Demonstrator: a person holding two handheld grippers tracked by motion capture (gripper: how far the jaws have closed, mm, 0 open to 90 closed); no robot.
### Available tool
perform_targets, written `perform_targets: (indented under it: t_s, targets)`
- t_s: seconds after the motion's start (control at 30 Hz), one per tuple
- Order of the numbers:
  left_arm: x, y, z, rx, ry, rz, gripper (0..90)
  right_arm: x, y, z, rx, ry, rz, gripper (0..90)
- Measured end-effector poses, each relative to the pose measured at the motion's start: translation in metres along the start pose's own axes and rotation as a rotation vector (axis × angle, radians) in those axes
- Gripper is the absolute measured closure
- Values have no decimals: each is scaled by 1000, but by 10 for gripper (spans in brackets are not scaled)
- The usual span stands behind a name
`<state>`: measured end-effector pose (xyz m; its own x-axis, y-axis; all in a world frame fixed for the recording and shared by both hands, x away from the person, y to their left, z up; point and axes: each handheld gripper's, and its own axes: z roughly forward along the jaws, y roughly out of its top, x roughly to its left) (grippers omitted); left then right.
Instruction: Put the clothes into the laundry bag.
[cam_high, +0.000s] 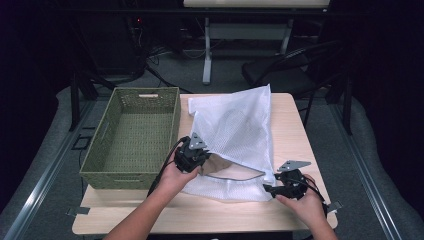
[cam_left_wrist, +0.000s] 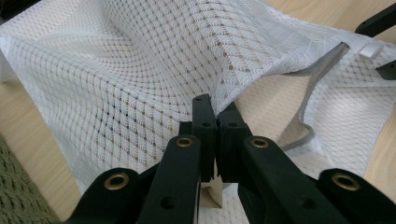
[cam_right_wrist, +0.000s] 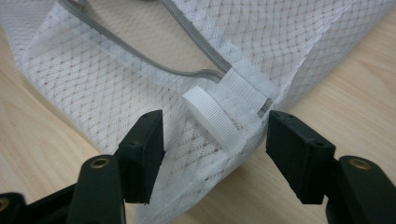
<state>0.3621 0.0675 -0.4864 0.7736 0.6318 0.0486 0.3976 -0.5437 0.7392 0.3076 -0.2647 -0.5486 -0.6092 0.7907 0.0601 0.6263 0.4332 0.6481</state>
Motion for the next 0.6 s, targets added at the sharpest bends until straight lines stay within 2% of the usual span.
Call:
perform_targets:
  t_s: [0.2, 0.27, 0.37, 0.5, 0.6]
  targets:
    - [-1, 0, 1, 11, -1, 5, 879, 4, 0, 6, 37, 19, -17, 442]
    - [-2, 0, 2, 14, 0, 12, 879, 6, 1, 8, 55, 42, -15, 524]
    - [-3, 0, 3, 26, -3, 15, 879, 8, 3, 8, 76, 50, -32, 683]
    - [-4, -1, 3, 27, -2, 20, 877, 8, 5, 4, 62, 94, -19, 884]
    - [-5, -1, 4, 26, -3, 23, 876, 7, 7, -1, 40, 93, -23, 900]
